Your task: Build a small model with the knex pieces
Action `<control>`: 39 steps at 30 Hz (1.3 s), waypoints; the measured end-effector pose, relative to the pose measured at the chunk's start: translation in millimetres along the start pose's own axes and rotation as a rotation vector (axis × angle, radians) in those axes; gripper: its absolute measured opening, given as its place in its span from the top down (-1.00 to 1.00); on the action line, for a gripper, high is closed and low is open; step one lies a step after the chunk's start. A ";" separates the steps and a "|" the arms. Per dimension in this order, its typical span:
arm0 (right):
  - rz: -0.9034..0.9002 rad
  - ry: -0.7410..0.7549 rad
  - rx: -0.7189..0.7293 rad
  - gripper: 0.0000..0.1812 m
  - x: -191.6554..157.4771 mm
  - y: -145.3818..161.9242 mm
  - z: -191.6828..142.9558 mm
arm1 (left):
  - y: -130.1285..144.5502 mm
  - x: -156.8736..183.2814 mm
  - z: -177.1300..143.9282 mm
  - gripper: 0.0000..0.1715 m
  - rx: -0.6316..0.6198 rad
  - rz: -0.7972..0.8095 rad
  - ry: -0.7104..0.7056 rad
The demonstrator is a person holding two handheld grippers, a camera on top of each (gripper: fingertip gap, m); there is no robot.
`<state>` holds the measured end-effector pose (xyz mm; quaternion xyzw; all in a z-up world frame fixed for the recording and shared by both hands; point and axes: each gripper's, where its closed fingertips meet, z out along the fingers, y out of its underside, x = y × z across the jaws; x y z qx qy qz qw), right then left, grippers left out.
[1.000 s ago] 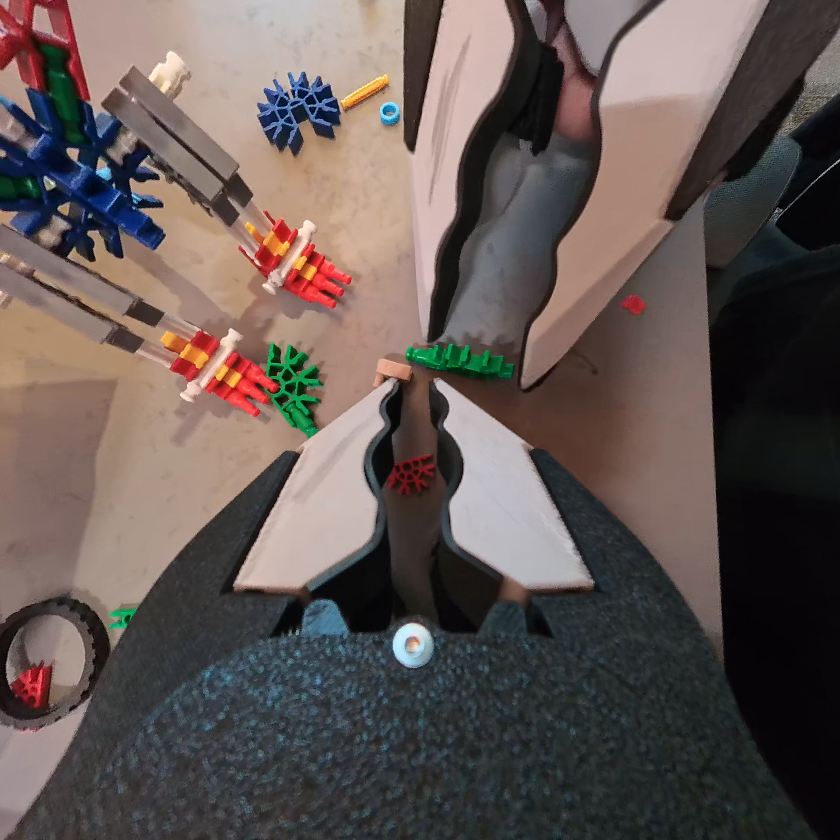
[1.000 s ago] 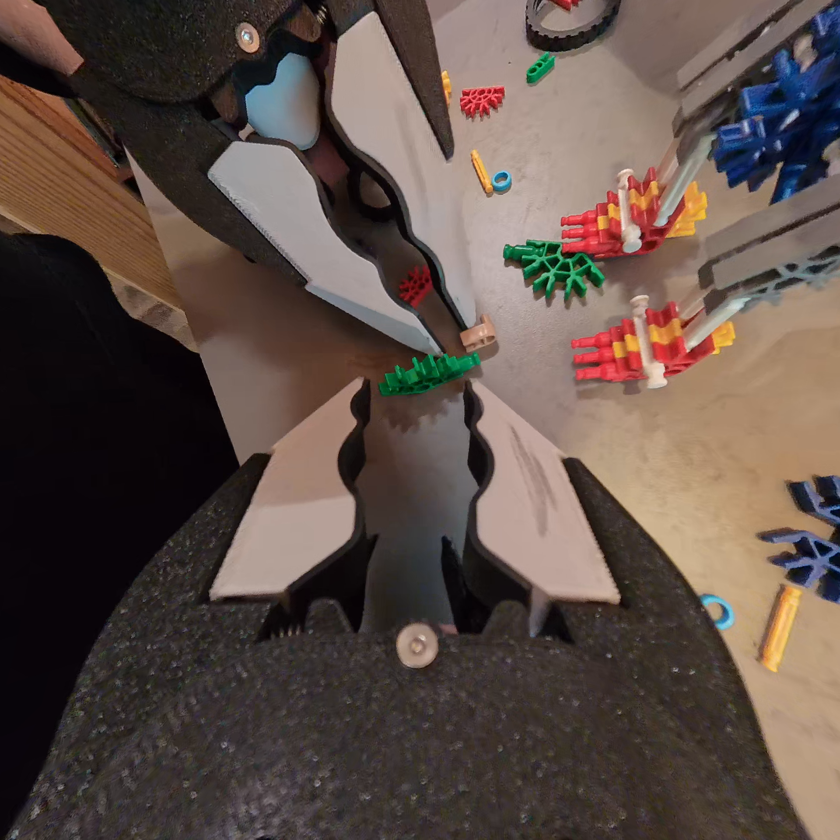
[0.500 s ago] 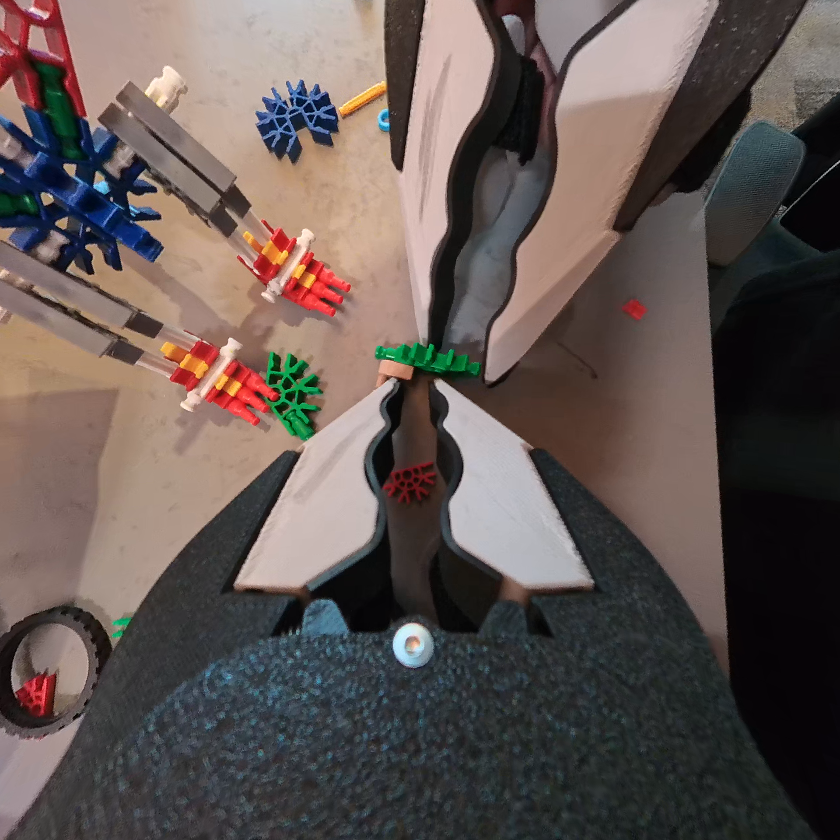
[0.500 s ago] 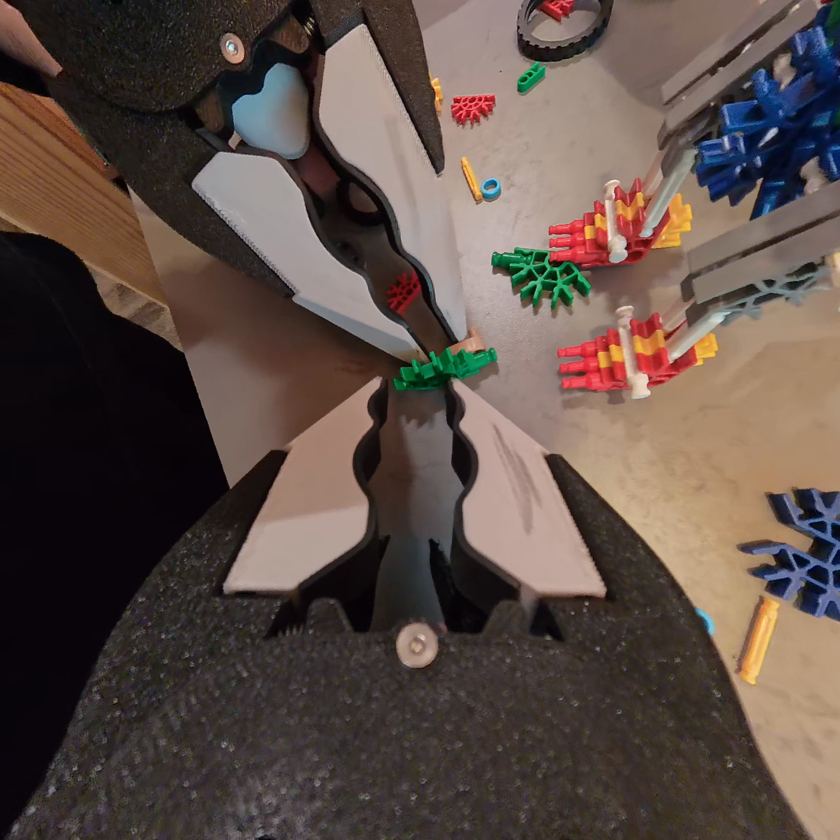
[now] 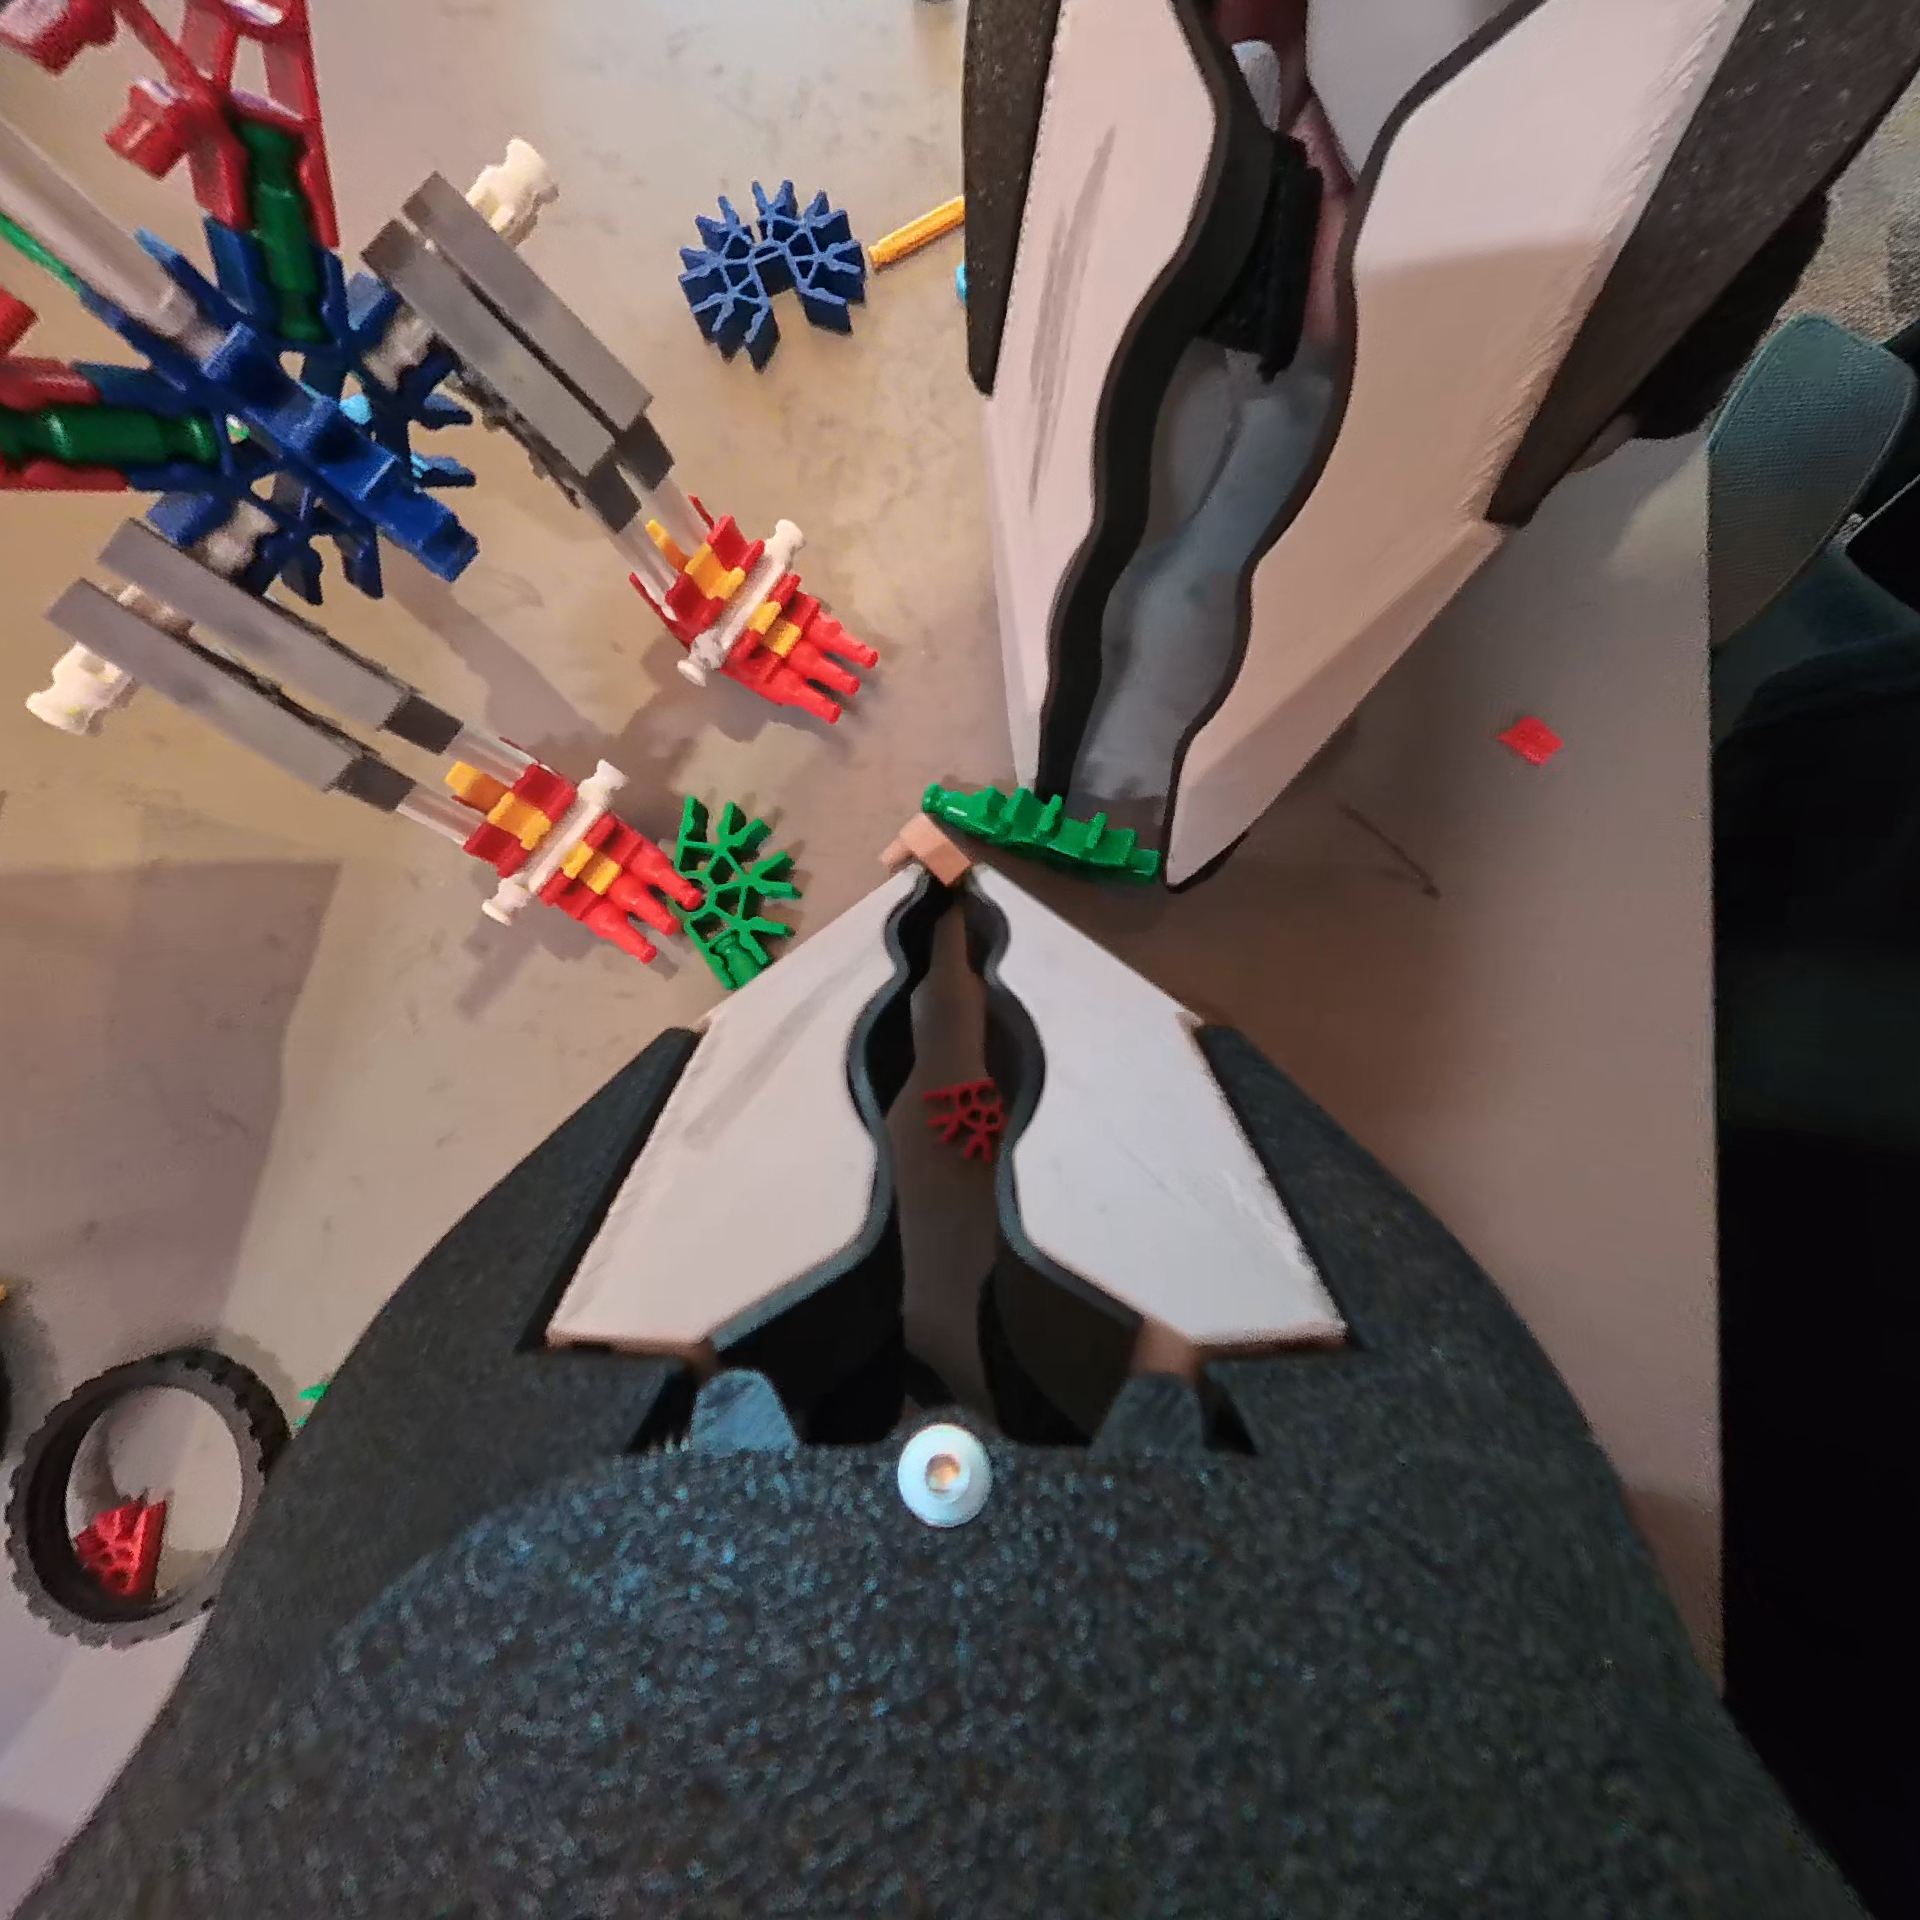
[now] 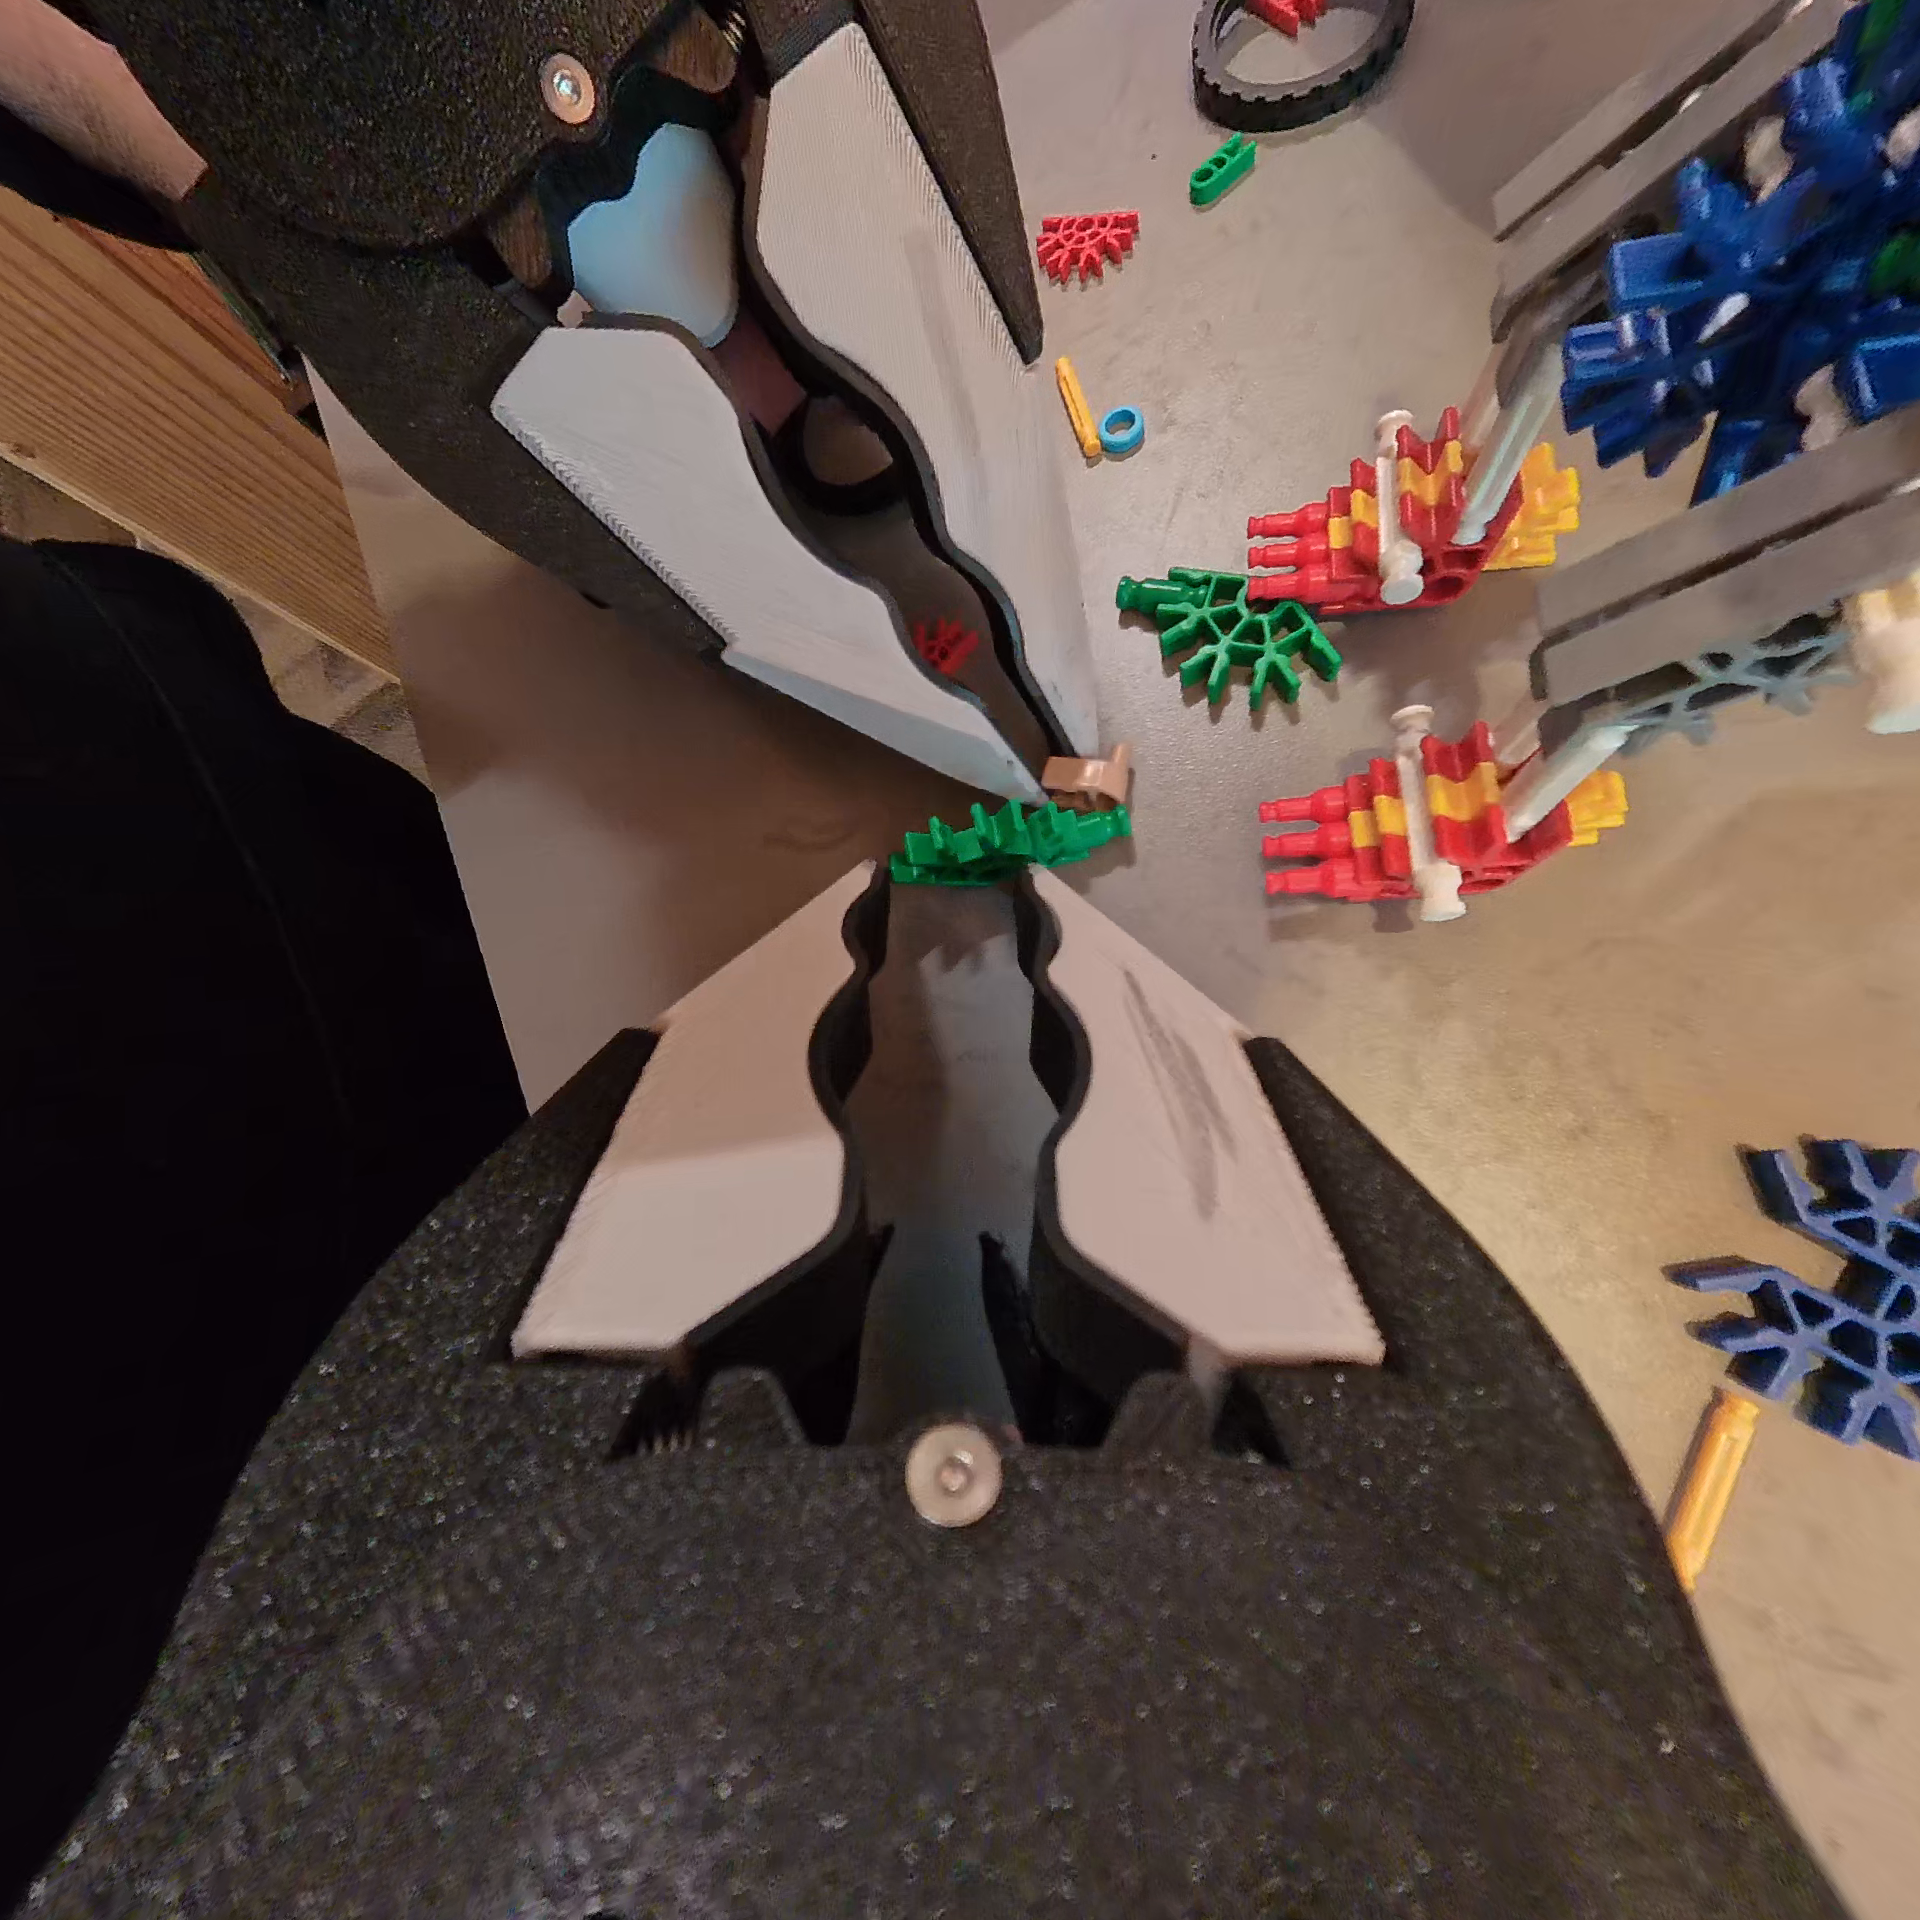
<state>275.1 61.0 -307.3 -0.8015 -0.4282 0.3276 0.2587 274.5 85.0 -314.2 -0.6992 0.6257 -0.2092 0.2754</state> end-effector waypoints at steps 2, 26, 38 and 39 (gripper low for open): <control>0.004 0.003 0.004 0.73 2.0 -0.9 -0.3 | -0.5 -1.5 0.6 0.98 0.001 -0.004 -0.005; 0.044 -0.018 0.023 0.66 5.9 -2.5 -6.5 | -2.2 -3.9 1.9 0.95 -0.020 0.006 0.016; 0.039 0.006 0.027 0.64 11.1 -6.9 -2.0 | -6.3 -4.7 6.2 1.00 -0.041 0.055 0.046; 0.039 0.007 0.027 0.64 11.3 -7.2 -1.7 | -6.2 -5.0 6.3 1.00 -0.045 0.063 0.045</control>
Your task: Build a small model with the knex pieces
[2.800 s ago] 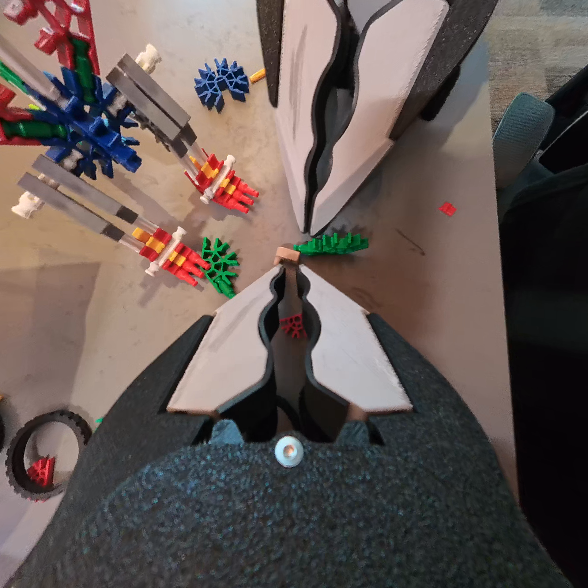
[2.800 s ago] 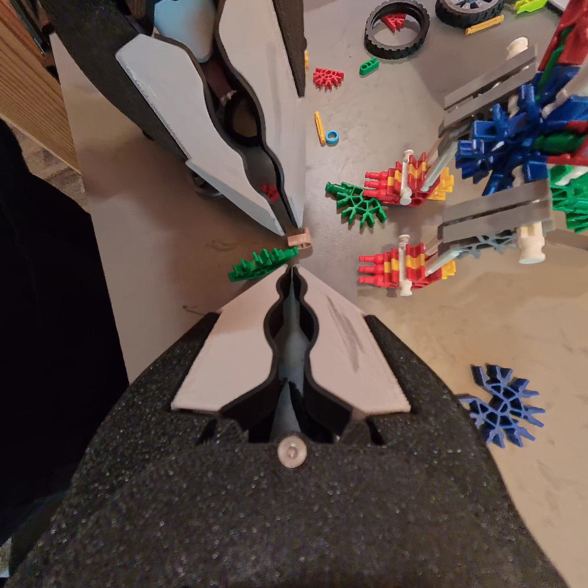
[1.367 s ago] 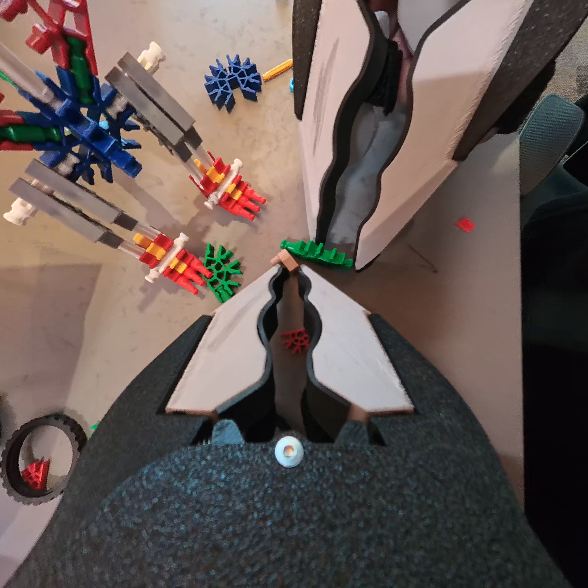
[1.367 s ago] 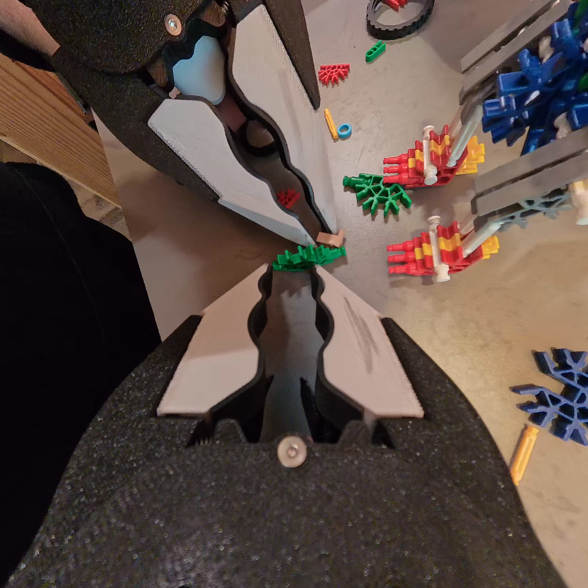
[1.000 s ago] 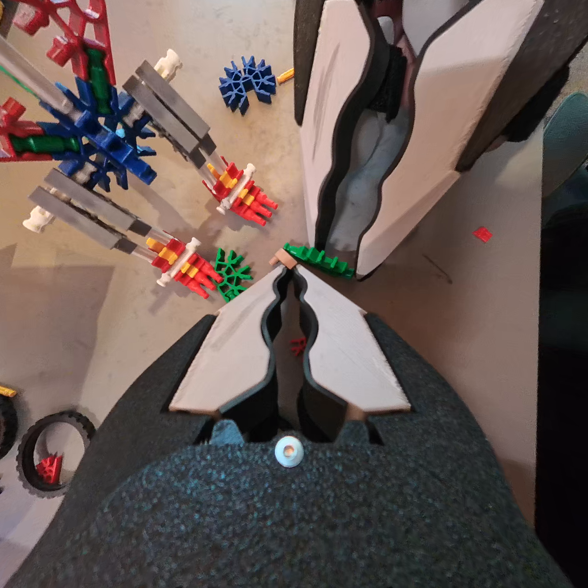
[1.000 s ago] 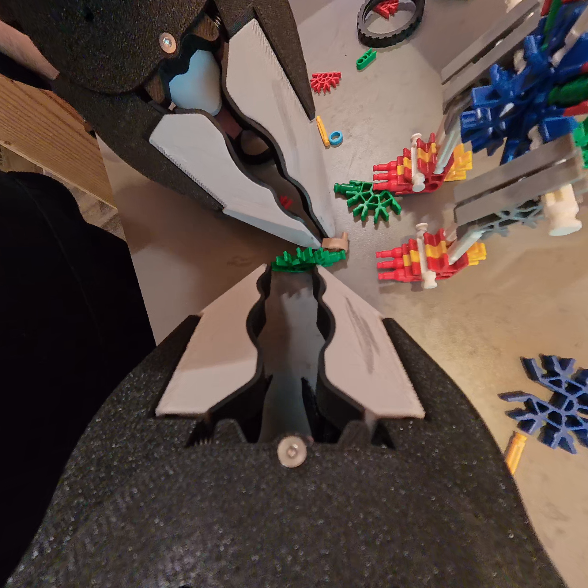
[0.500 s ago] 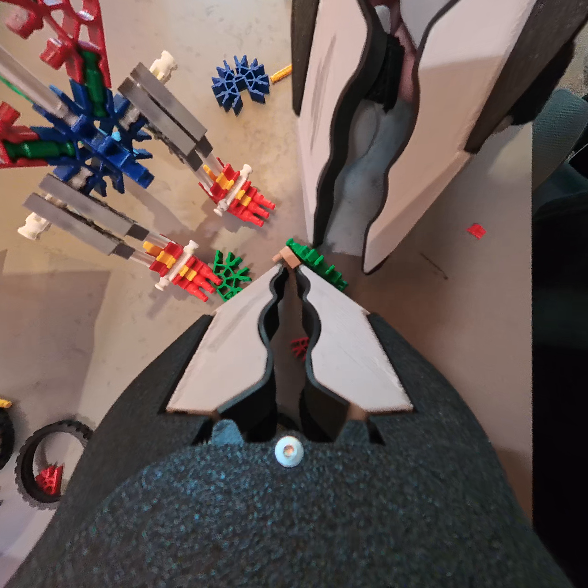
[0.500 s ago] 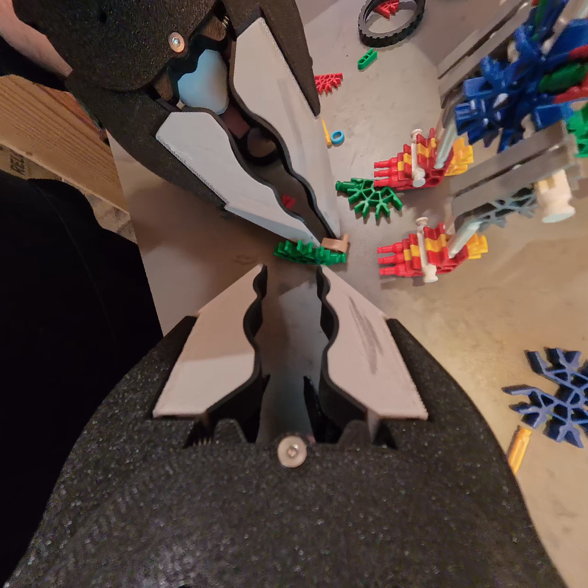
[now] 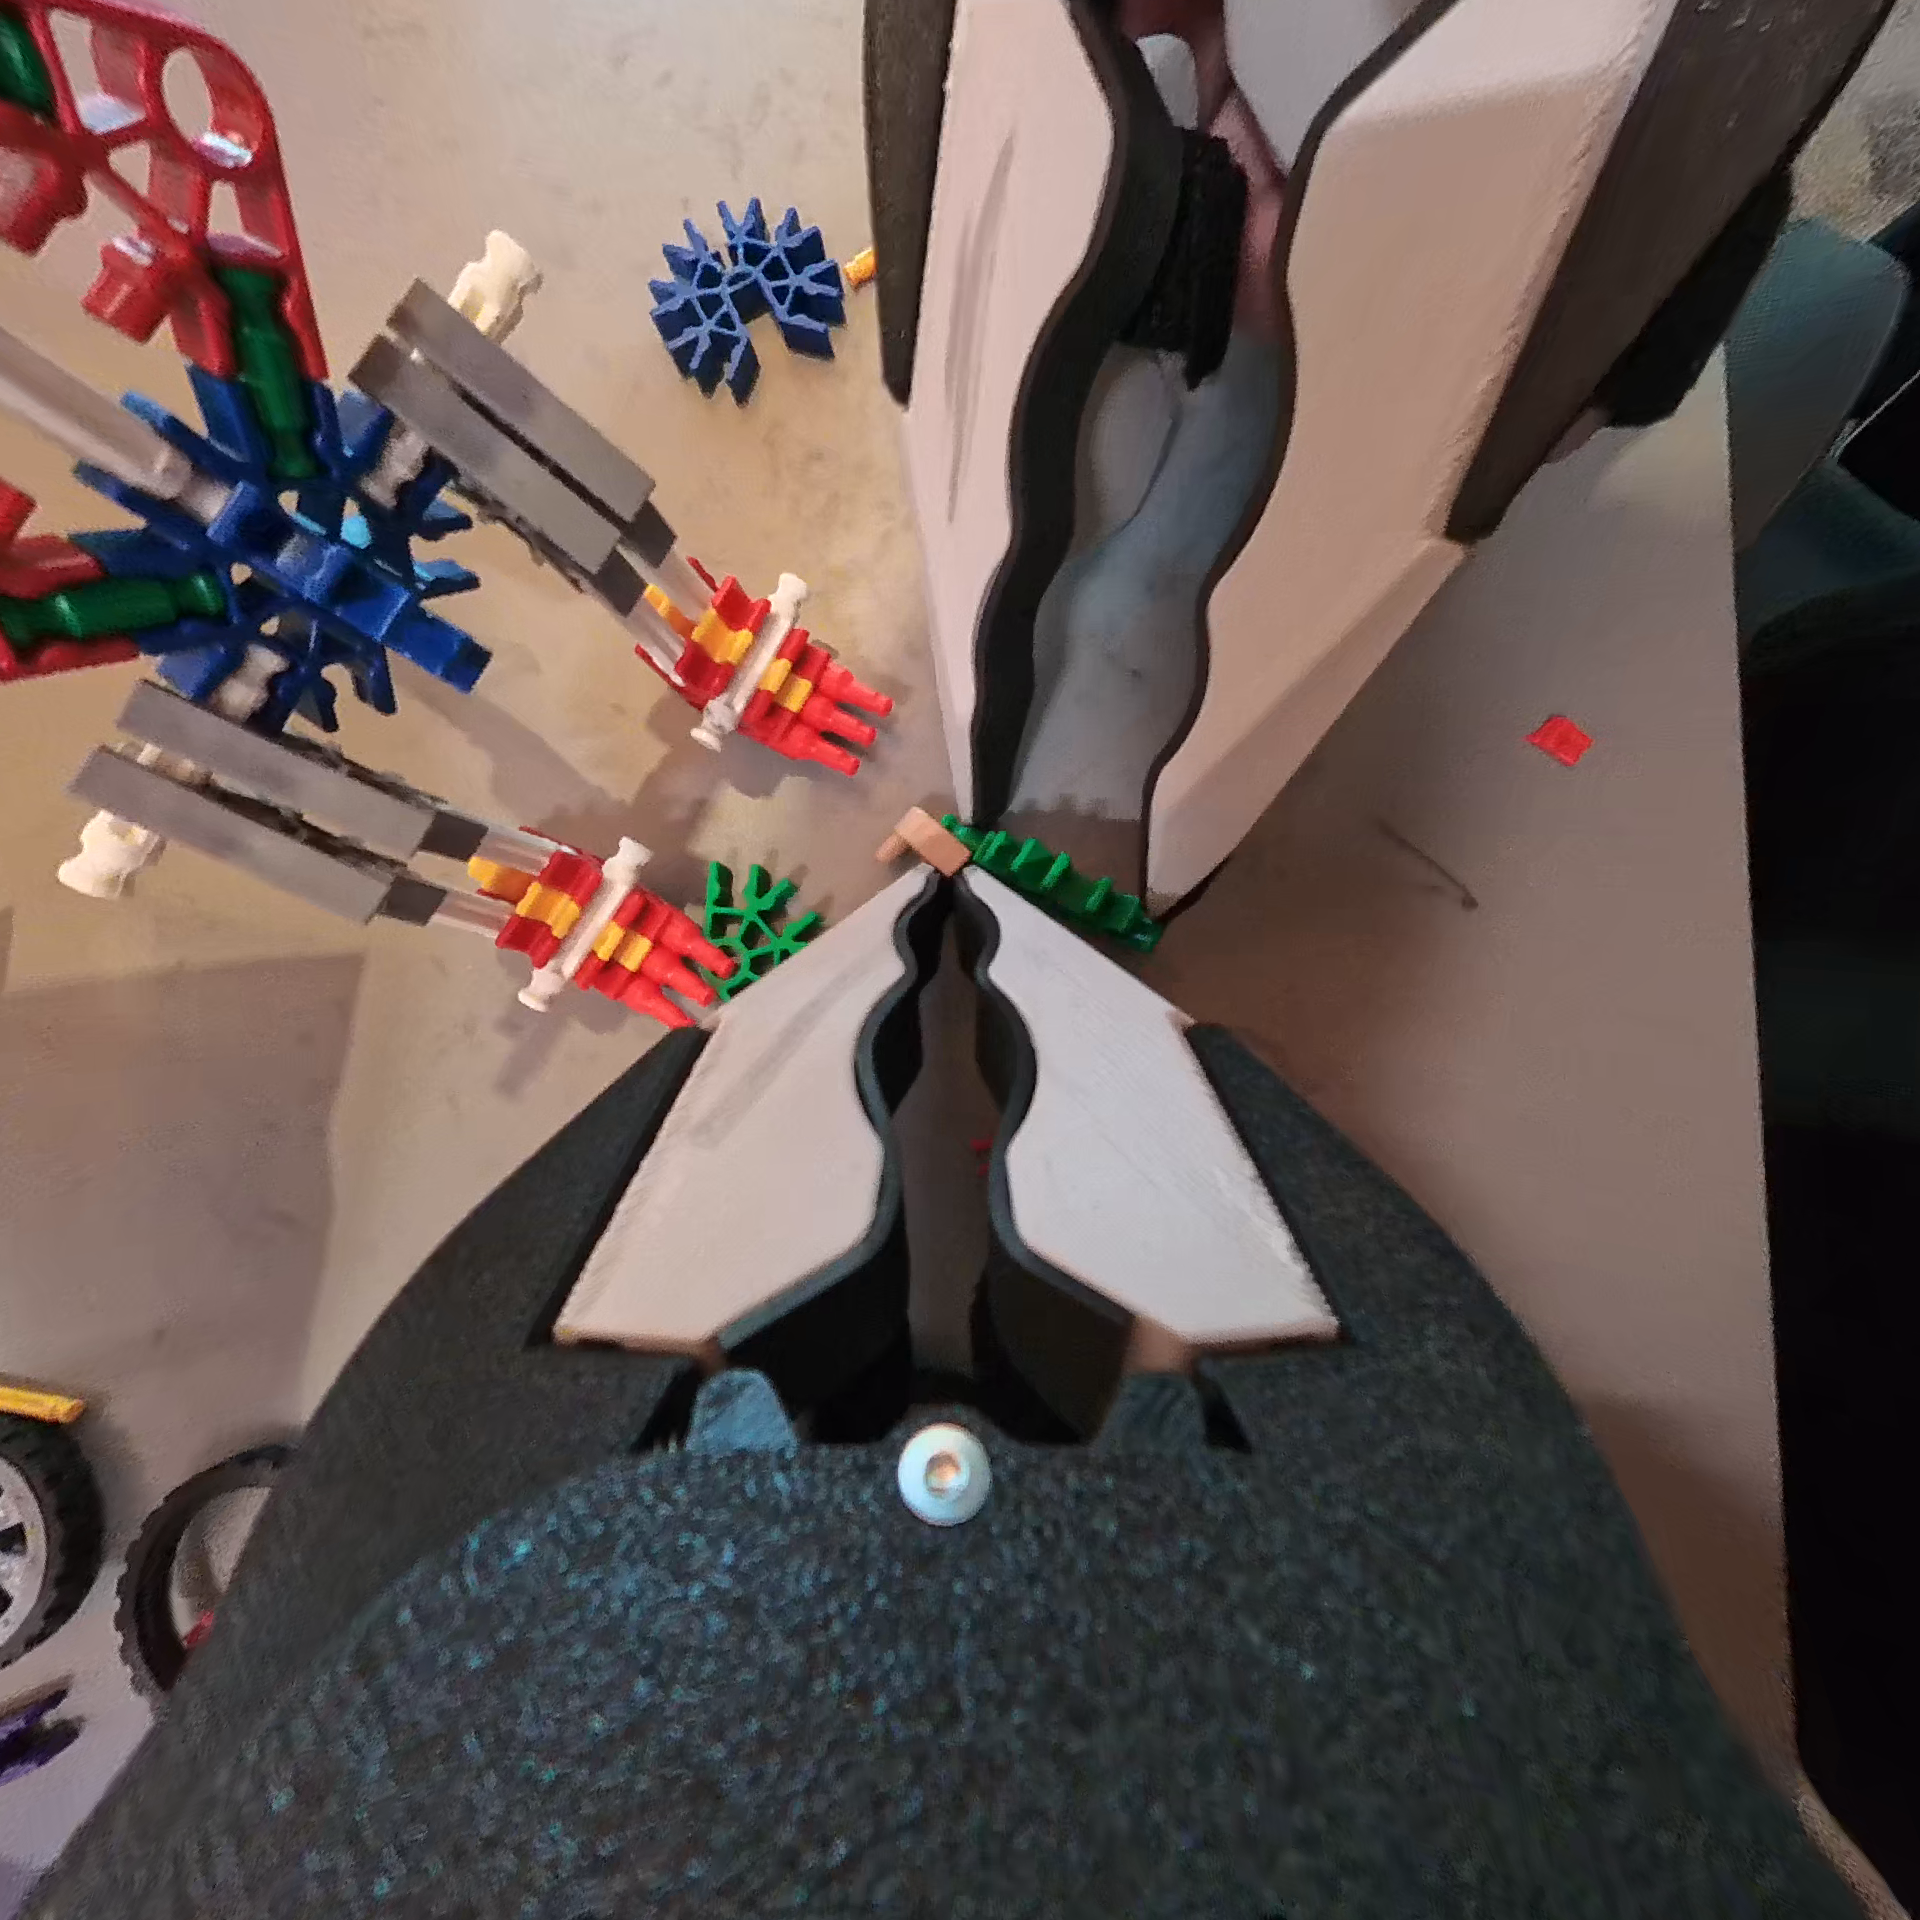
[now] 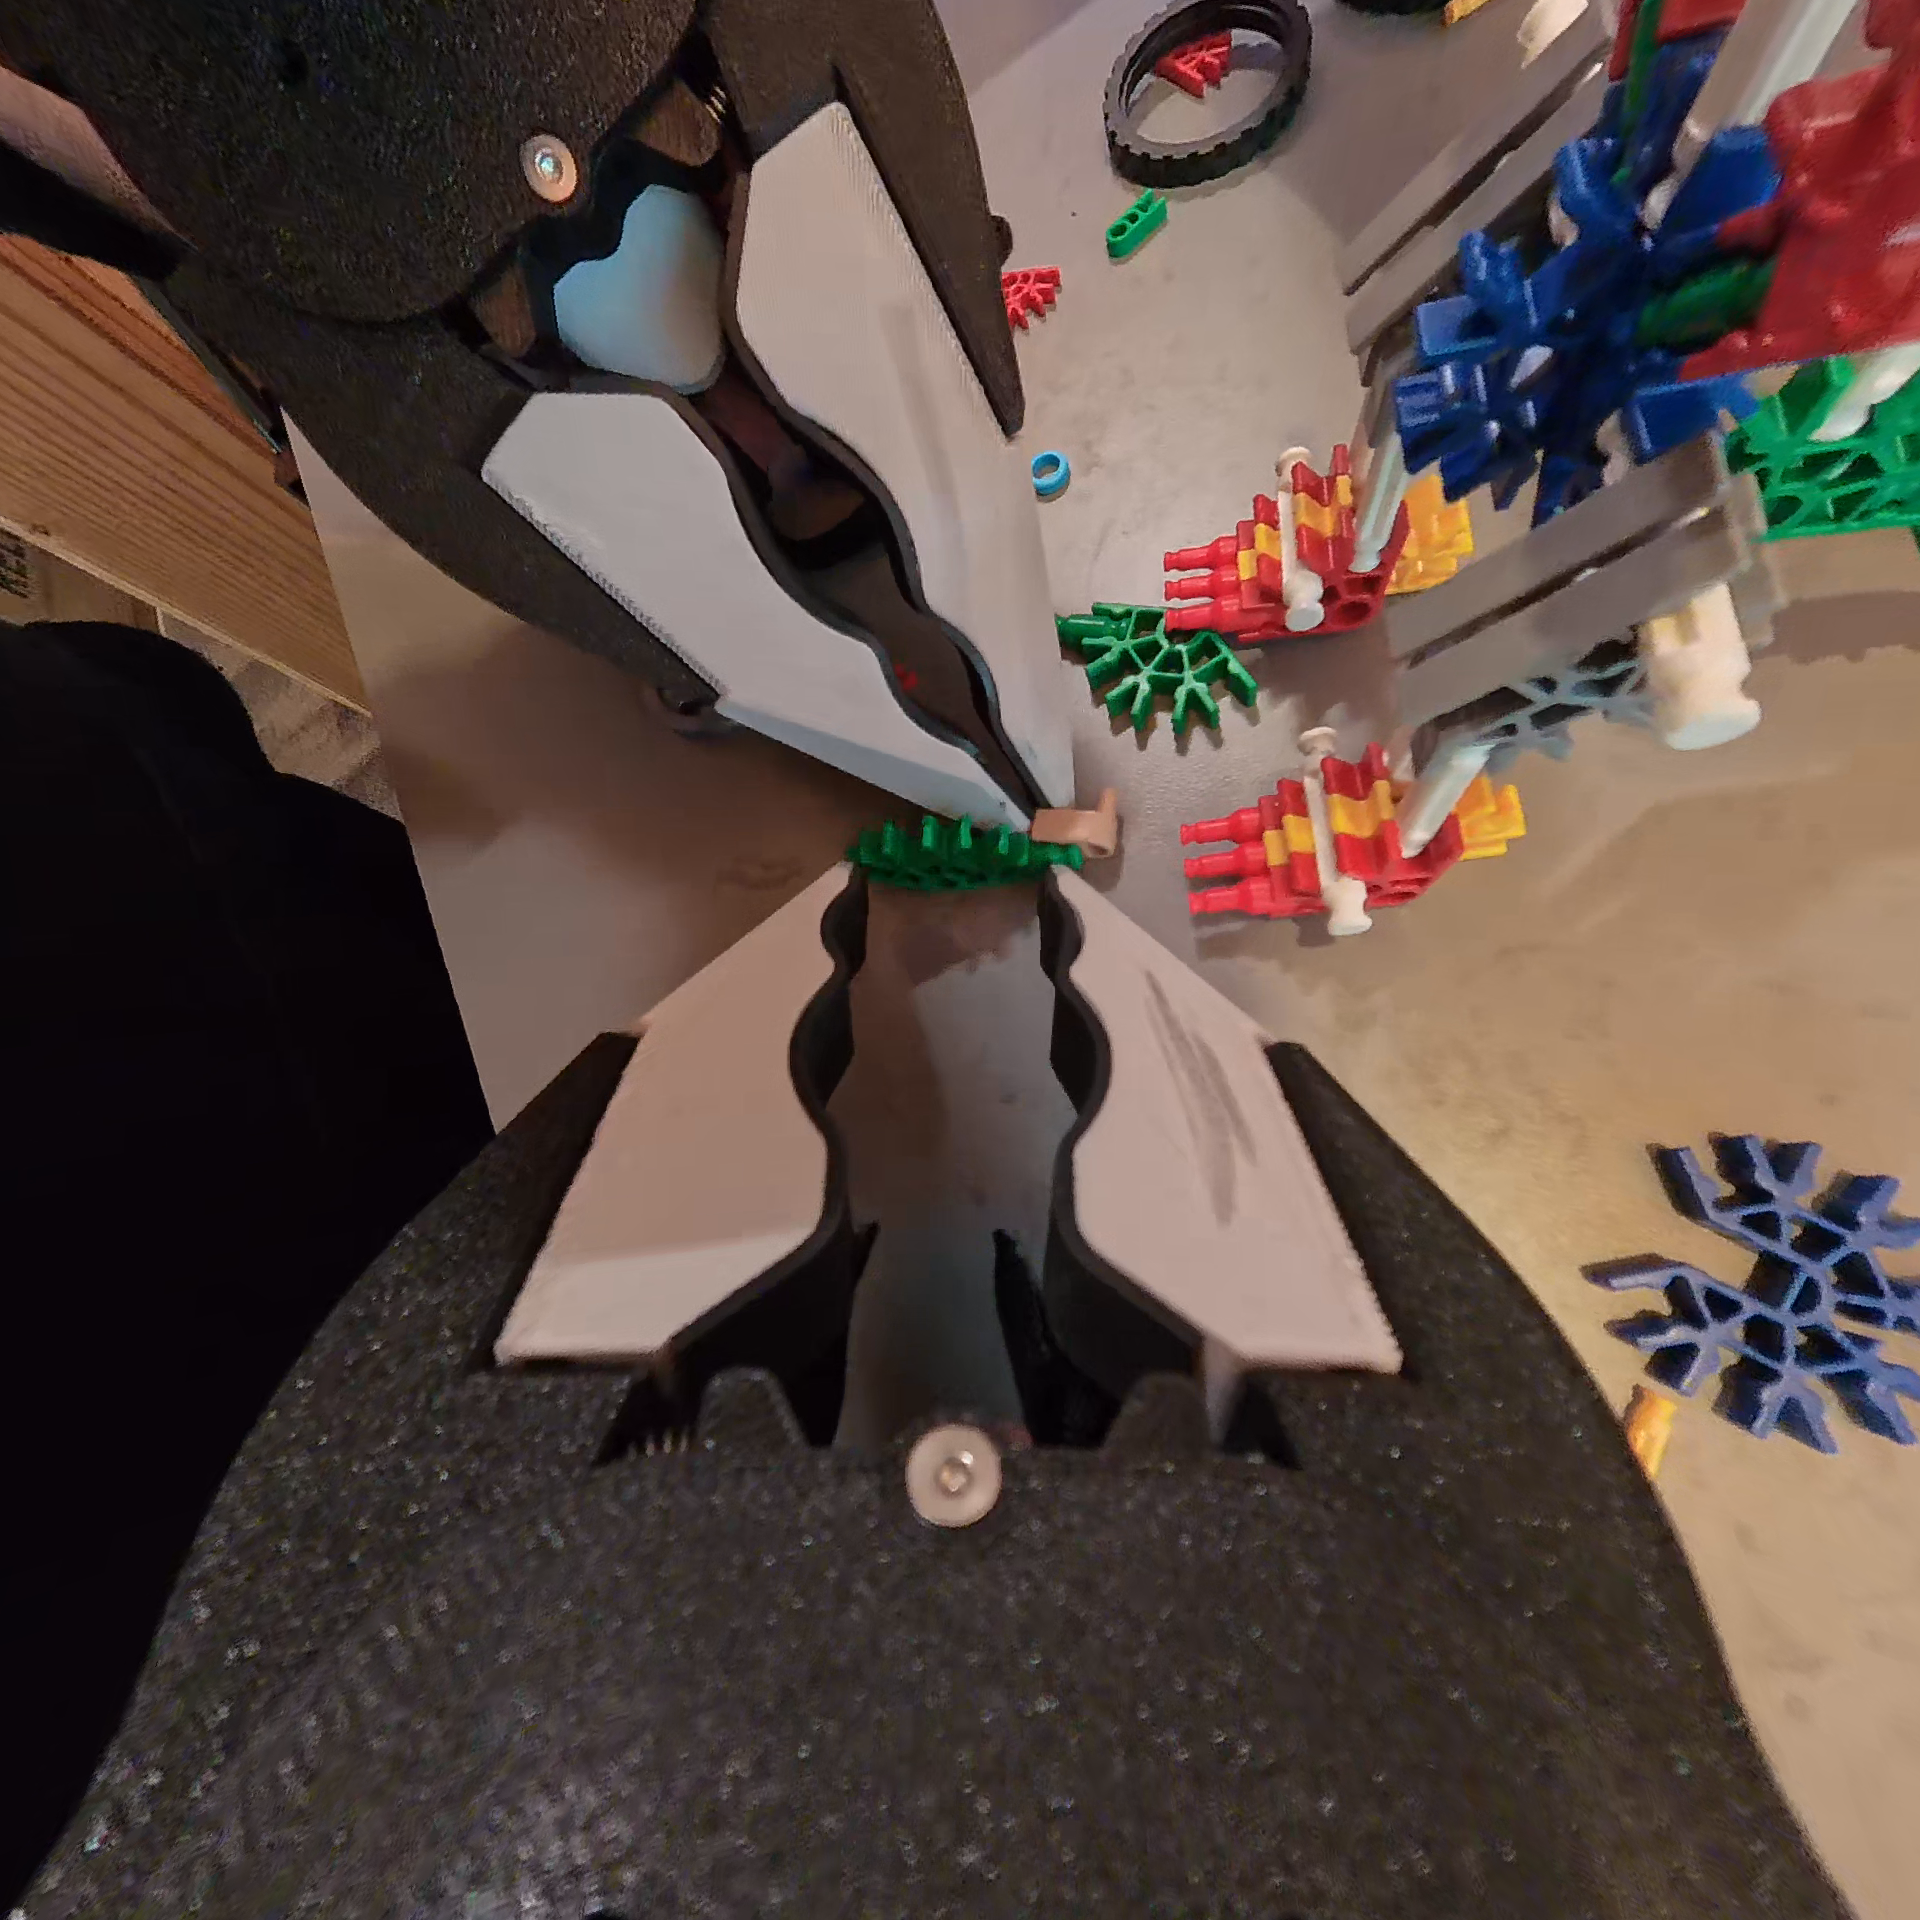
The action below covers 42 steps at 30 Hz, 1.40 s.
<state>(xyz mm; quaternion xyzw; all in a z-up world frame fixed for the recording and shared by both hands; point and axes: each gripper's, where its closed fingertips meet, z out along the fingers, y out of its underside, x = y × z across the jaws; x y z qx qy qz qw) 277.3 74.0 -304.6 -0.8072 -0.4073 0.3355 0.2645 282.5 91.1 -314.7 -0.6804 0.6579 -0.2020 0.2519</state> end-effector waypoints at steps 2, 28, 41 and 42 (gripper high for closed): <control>0.001 0.000 0.002 0.64 0.2 0.0 -0.1 | -0.1 0.0 0.0 1.00 -0.003 0.005 0.004; -0.064 0.121 -0.006 0.97 12.1 0.3 2.3 | -0.7 2.2 0.3 1.00 -0.014 0.063 0.020; -0.114 0.113 -0.018 1.00 14.8 -0.6 2.6 | -0.9 3.0 0.1 1.00 -0.008 0.102 0.057; -0.119 0.118 -0.018 1.00 14.8 -0.6 2.6 | -1.0 3.1 0.2 1.00 -0.010 0.101 0.061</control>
